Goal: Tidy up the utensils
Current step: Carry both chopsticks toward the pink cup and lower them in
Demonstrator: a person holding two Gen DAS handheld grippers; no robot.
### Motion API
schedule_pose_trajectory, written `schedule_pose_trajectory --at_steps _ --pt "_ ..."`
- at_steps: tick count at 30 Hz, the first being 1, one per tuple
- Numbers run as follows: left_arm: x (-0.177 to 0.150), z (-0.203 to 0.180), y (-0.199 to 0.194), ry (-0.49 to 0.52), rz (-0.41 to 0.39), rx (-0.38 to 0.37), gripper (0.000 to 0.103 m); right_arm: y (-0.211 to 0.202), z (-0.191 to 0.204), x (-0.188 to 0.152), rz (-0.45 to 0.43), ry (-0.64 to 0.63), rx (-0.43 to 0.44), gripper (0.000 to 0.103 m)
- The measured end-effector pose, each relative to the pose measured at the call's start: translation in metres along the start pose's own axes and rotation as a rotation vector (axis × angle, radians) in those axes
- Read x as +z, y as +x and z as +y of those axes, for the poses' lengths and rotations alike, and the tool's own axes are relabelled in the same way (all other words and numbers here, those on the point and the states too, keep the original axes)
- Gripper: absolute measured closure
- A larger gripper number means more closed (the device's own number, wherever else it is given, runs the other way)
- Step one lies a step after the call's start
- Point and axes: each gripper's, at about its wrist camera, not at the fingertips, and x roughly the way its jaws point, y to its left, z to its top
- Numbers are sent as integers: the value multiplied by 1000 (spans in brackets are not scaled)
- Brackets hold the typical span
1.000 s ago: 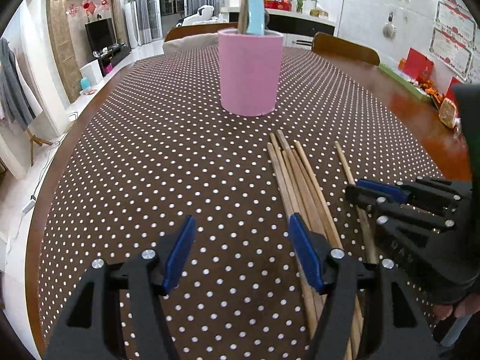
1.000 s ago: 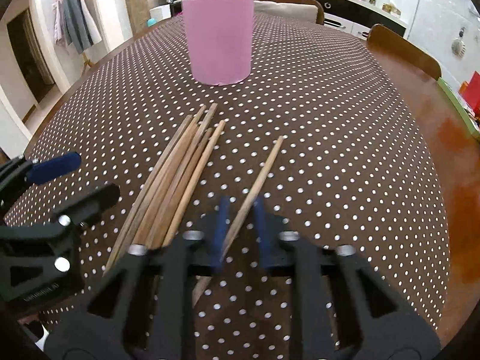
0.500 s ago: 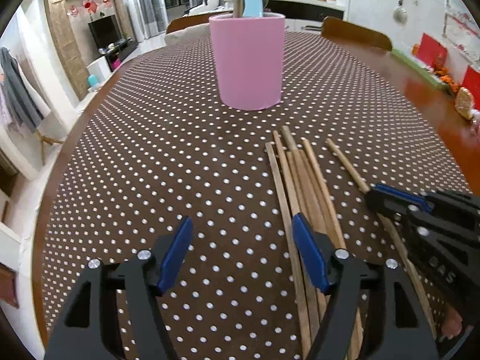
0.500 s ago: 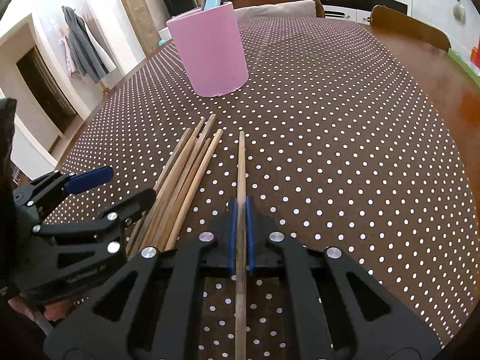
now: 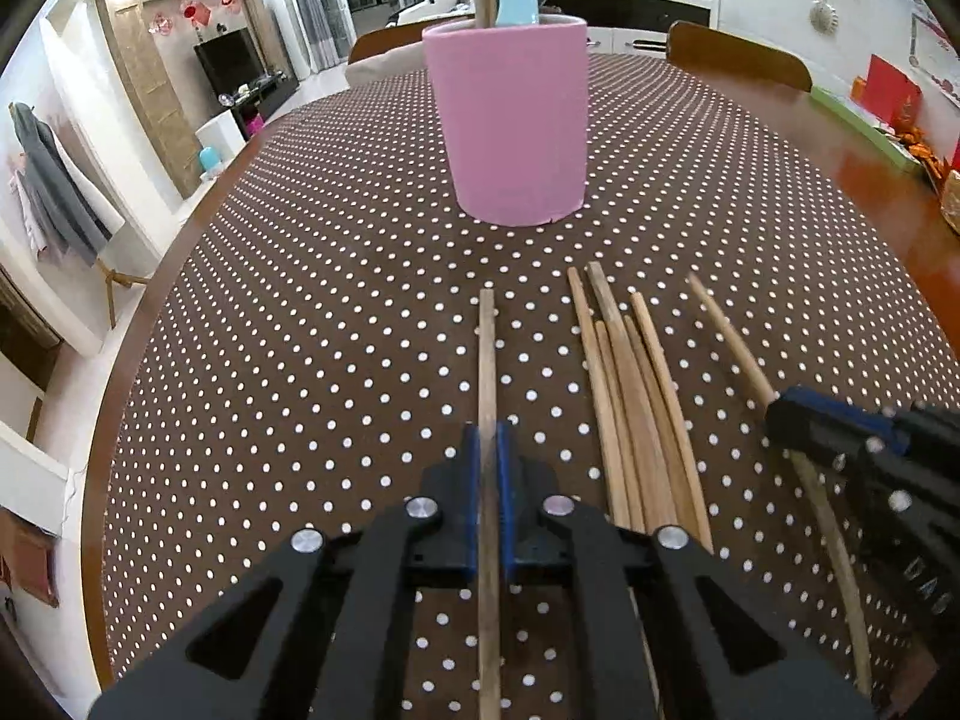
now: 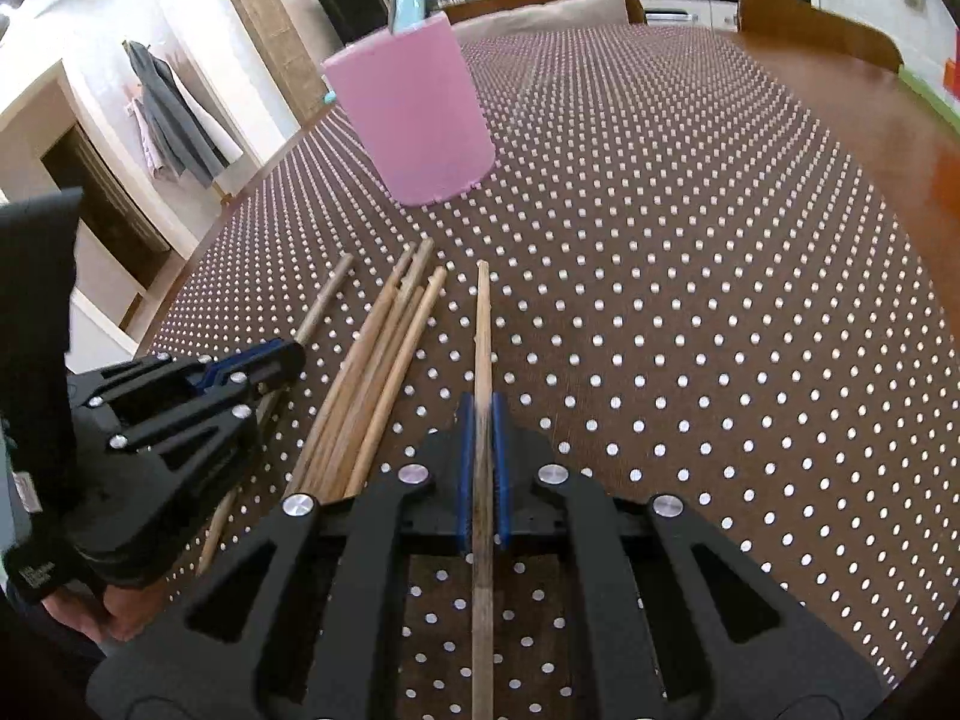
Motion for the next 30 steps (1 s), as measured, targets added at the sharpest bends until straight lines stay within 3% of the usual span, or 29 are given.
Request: schedule_pose_trajectory --at_steps 15,30 --pt "2 27 -80 -57 -255 -87 97 -85 19 37 -222 -24 5 97" --pt "35 29 -124 -90 -430 -76 97 -113 39 83 -336 -19 14 97"
